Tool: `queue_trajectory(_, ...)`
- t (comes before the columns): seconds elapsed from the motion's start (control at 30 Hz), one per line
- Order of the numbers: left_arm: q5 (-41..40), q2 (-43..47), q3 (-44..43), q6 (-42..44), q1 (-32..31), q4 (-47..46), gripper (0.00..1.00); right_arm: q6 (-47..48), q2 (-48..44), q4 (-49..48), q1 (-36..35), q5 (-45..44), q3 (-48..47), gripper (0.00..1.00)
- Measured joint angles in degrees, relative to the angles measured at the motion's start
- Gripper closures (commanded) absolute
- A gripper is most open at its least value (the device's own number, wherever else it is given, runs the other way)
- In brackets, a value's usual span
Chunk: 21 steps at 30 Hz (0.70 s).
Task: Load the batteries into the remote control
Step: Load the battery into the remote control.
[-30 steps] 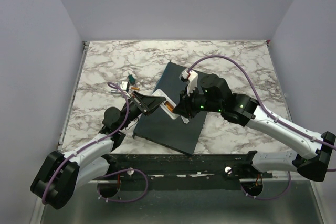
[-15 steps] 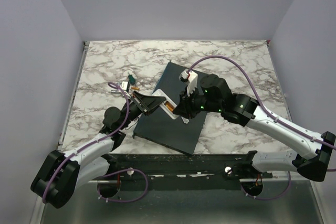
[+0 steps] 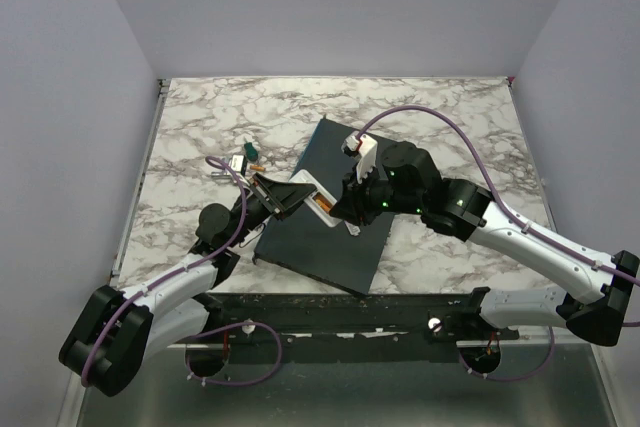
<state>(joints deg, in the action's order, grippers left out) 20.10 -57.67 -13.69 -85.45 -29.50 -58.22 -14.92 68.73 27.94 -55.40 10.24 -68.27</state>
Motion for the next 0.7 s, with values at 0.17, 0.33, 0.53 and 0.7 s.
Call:
queue_trajectory(0.17, 0.00, 0.00, 0.00, -0.04, 0.00, 0.02, 1.00, 0.00, 0.00, -0.02, 0.00, -0.13, 0.00, 0.80)
queue_trajectory(0.33, 0.00, 0.00, 0.00, -0.09, 0.00, 0.00, 1.00, 0.02, 0.09, -0.04, 0.00, -0.13, 0.00, 0.80)
queue_trajectory(0.53, 0.00, 0.00, 0.00, -0.11, 0.00, 0.02, 1.00, 0.02, 0.85, -0.07, 0.00, -0.11, 0.00, 0.81)
queue_trajectory(0.7, 0.00, 0.00, 0.00, -0.11, 0.00, 0.04, 1.00, 0.02, 1.22, -0.09, 0.00, -0.11, 0.00, 0.81)
